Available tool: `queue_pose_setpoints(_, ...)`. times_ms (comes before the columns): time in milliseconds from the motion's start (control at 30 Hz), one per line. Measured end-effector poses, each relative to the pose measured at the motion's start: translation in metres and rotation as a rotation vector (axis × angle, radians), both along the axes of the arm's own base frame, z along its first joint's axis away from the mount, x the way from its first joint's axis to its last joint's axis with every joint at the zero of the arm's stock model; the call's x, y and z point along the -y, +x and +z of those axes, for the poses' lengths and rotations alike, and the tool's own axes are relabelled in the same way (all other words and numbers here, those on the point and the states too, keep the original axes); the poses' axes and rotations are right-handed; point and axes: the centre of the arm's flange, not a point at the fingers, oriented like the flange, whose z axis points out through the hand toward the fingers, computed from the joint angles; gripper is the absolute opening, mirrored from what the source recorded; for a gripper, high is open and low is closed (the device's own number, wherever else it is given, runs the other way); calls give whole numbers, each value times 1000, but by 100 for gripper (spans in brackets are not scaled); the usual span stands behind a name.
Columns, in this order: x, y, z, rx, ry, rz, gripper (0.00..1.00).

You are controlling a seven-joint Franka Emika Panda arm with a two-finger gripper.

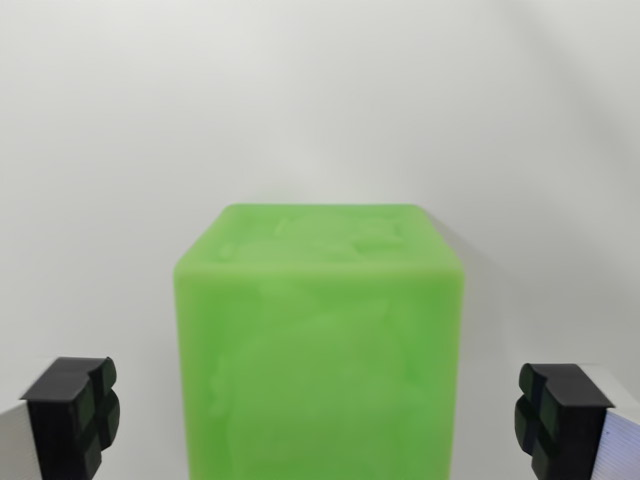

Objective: Stack cube

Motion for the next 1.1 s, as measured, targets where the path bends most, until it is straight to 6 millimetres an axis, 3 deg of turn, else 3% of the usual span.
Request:
queue_pose_setpoints(233, 0, 0, -22, -1, 0, 0, 100)
queue_pose_setpoints(433, 0, 0, -30, -1, 0, 1, 100)
queue_pose_setpoints(467, 0, 0, -30, -1, 0, 1, 0)
queue_pose_setpoints(1100, 0, 0, -30, 1, -1, 1, 0)
